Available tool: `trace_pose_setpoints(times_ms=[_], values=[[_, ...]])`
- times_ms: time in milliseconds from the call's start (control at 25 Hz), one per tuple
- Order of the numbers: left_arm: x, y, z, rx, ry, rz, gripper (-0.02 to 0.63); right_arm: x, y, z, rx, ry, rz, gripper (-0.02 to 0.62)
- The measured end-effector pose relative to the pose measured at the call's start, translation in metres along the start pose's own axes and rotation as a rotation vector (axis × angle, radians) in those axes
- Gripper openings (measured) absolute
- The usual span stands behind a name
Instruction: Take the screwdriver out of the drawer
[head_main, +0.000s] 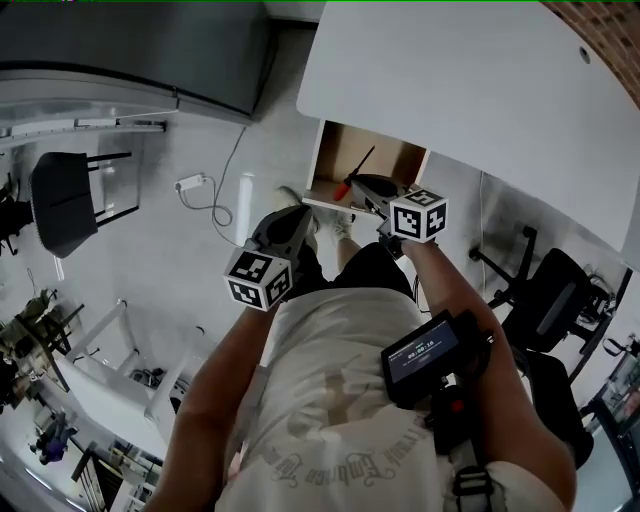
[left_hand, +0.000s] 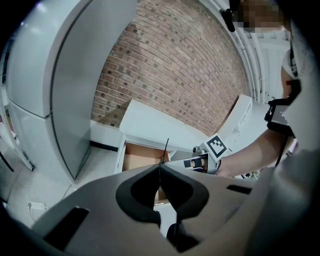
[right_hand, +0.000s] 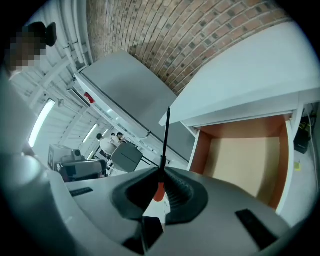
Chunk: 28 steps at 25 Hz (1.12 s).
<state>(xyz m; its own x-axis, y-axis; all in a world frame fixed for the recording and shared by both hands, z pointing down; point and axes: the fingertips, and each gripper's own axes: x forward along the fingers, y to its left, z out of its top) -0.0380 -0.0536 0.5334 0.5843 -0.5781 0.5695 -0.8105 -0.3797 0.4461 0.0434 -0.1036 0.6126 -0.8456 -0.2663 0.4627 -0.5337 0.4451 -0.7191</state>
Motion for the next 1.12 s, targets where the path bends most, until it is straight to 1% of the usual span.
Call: trace_pose_setpoints(times_ms=[280,760,960,1120], values=[[-0.003,-0.010,0.005,0.016,0.008,-0.023,0.021,-0.030,0.022,0.020,0.009,-0.080,0.006,0.048],[-0.001,-0.030,0.023,0.081,0.015,-0.077,0.021,-0.077,0.044,0.051,0.008,-0.197,0.001,0.048],[0.009,-0.041,0.038,0.105,0.005,-0.104,0.021,-0.100,0.048,0.067,0.008,-0.251,0.001,0.048],[0.016,-0.052,0.045,0.120,-0.005,-0.116,0.021,-0.118,0.048,0.072,0.002,-0.281,-0.006,0.048]])
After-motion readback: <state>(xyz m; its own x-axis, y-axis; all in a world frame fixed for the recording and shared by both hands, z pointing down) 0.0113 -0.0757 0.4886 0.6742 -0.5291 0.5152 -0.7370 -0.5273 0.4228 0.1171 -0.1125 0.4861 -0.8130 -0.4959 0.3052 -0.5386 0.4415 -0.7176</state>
